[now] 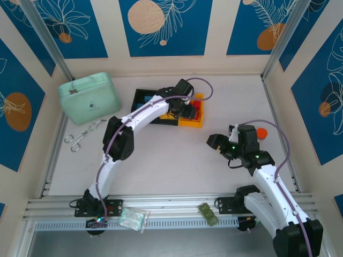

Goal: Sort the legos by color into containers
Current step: Place the lego in the container, then reset both arms

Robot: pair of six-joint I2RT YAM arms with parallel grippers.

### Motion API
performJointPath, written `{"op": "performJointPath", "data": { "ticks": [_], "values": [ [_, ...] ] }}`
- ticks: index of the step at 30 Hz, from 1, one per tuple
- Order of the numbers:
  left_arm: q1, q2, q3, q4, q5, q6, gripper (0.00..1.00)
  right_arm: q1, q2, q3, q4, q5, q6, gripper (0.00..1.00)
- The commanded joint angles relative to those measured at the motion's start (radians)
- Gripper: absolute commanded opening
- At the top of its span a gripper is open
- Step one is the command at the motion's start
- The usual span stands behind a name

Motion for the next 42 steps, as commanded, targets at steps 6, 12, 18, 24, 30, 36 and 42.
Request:
{"op": "performJointPath", "data": {
  "ticks": [6, 12, 18, 24, 30, 36, 42],
  "values": [
    [-0.012, 0.142, 0.190, -0.030, 0.015, -0.036, 0.45, -0.009, -0.027, -0.021, -0.025, -0.012, 0.016, 0.69],
    [-0.010, 0.220, 0.300, -0.062, -0.015, -0.024, 0.45, -0.016, -0.045, -0.016, -0.045, -0.011, 0.014, 0.69],
    [-0.010, 0.241, 0.322, -0.068, -0.032, -0.020, 0.60, -0.019, -0.038, -0.016, -0.035, -0.023, 0.022, 0.69],
    [-0.016, 0.181, 0.300, -0.074, -0.040, -0.006, 0.70, -0.018, -0.033, -0.010, -0.028, -0.025, 0.021, 0.69],
    [-0.023, 0.033, 0.153, -0.005, -0.054, 0.000, 0.75, 0.001, -0.004, 0.023, -0.036, 0.002, -0.007, 0.70],
    [-0.021, -0.205, -0.145, 0.112, -0.107, 0.020, 0.84, 0.017, 0.051, 0.084, -0.042, 0.051, -0.059, 0.72],
    [-0.006, -0.479, -0.498, 0.236, -0.154, 0.017, 0.99, 0.056, 0.126, 0.147, -0.018, 0.112, -0.102, 0.79]
  ]
}}
